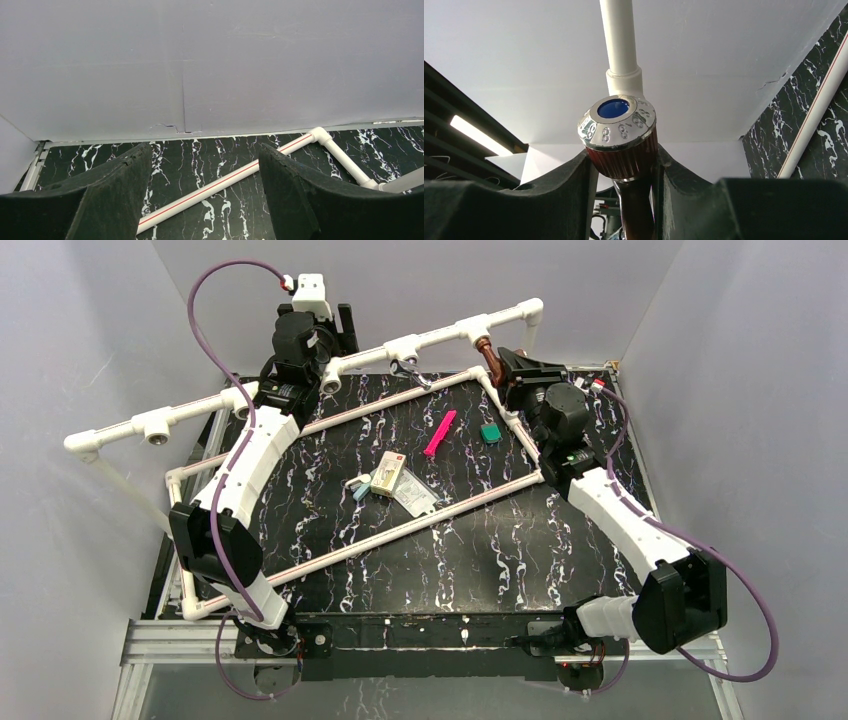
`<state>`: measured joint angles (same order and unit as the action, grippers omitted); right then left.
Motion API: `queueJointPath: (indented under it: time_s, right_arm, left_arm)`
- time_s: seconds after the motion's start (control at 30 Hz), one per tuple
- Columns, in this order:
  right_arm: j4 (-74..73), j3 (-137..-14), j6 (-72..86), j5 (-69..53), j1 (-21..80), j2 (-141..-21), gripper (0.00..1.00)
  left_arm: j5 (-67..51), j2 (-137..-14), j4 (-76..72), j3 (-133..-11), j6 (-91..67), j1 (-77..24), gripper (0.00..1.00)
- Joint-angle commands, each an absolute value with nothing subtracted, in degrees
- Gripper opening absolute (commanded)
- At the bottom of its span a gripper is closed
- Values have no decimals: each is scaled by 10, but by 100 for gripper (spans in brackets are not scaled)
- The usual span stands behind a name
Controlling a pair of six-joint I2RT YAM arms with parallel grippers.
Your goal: Install the water faucets
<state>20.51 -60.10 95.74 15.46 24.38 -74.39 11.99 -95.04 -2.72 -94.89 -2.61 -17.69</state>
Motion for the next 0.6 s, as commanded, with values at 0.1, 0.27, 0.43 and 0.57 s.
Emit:
queueJointPath:
  time_s: [0.1, 0.27, 0.43, 0.57]
  right_arm:
    - [235, -566, 929, 91, 268, -727, 60]
    - [268, -547, 910, 88, 267, -714, 72]
    - [269, -539, 875, 91, 266, -686, 78]
    - [263, -534, 837, 89, 266, -661, 81]
  left_arm:
    - [98, -970, 102, -907, -25, -189, 75]
    - [98, -968, 103, -906, -25, -189, 75]
    - [99, -967, 103, -905, -25, -189, 75]
    - [98, -967, 102, -904, -25, -189, 75]
